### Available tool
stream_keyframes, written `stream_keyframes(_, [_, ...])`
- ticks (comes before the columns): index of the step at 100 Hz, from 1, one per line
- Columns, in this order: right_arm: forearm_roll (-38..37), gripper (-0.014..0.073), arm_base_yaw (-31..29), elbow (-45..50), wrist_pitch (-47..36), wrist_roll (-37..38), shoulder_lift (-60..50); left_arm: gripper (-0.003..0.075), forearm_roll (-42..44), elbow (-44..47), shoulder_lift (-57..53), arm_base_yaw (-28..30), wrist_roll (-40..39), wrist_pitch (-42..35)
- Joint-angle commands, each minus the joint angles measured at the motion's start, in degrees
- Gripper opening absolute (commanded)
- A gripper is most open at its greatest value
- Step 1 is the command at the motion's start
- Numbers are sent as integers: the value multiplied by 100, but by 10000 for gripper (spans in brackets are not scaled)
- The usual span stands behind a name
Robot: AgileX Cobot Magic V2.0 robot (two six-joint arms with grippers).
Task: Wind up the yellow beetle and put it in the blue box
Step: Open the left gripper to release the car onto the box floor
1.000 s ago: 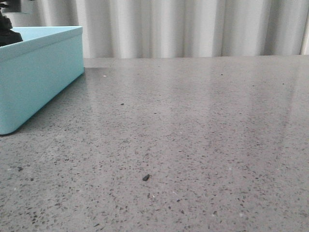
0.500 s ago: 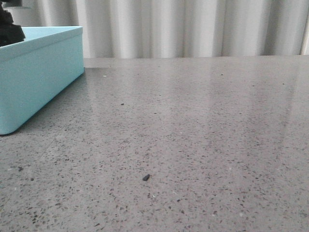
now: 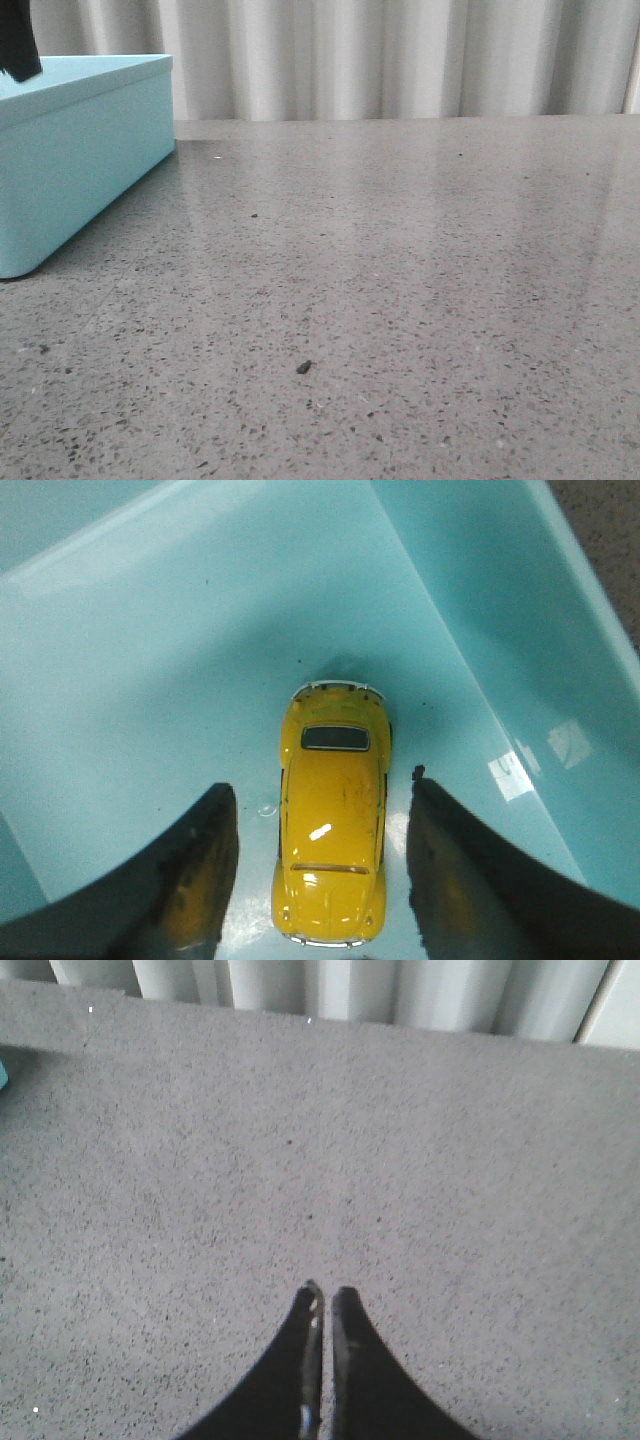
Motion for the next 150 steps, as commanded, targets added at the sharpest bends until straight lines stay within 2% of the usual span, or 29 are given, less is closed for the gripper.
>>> stream_keyframes(1, [-119,-61,0,13,-699,-34,-240,235,-131,-186,-485,15,-85,129])
stream_keyframes(13, [-250,-61,0,428,-1115,-34,-579,91,-187,-186,-744,15,-85,129])
stream_keyframes(26, [-493,-61,0,880,-1395,-34,-961,-22,-317,-176,-1003,15,-85,141])
stream_keyframes(58, [-578,-61,0,1967,-1947,-34,-1865,-21,-480,10,-1746,15,-73,110])
stream_keyframes(88, [-665,-61,0,3278,-2998,-34,-2516,-21,-530,1199,-2992,15,-64,-1076])
stream_keyframes(112, [-654,-61,-10,3741,-3156,29,-2602,-21,-379,2897,-4147,15,-38,-2271])
stream_keyframes(138, [-654,-61,-10,3946,-3784,310,-2602,-21,-365,5387,-5737,15,-38,-4638])
stream_keyframes(150, [-654,-61,-10,4119,-4176,310,-2602,-21,-365,6390,-6495,15,-38,-5321])
